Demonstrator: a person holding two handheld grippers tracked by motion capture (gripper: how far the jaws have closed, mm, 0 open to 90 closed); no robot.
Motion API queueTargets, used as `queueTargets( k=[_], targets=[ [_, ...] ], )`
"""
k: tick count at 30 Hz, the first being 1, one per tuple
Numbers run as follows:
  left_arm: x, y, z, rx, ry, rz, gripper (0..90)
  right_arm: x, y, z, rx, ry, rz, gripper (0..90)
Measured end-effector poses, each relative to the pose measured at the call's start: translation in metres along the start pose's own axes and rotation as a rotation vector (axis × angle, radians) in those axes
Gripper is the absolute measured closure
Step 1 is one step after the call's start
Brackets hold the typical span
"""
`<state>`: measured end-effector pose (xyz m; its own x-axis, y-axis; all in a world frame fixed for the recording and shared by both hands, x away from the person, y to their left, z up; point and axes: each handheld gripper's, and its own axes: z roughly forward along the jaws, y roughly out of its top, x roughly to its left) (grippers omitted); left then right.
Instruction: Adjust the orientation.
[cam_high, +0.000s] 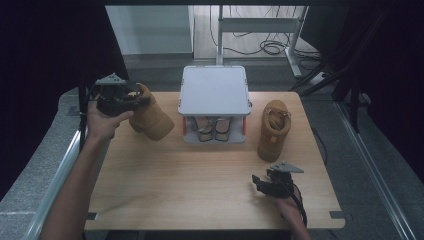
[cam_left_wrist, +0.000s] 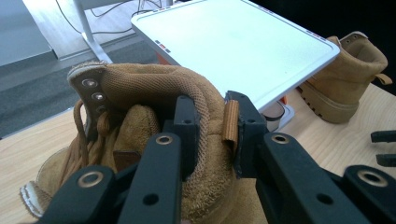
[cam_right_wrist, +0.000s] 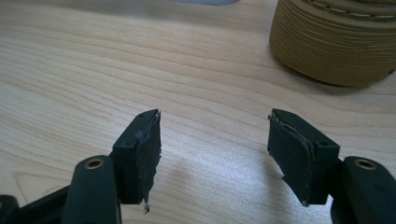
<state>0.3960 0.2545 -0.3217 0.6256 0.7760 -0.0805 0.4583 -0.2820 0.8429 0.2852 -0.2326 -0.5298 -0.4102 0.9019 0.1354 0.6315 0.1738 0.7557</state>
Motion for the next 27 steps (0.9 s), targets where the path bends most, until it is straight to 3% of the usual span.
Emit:
queueTargets(
  k=[27],
  targets=[
    [-0.045, -0.037, -0.028, -0.014, -0.061, 0.071, 75.4, 0.001, 0.0, 0.0, 0.001, -0.002, -0.003, 35.1]
  ],
)
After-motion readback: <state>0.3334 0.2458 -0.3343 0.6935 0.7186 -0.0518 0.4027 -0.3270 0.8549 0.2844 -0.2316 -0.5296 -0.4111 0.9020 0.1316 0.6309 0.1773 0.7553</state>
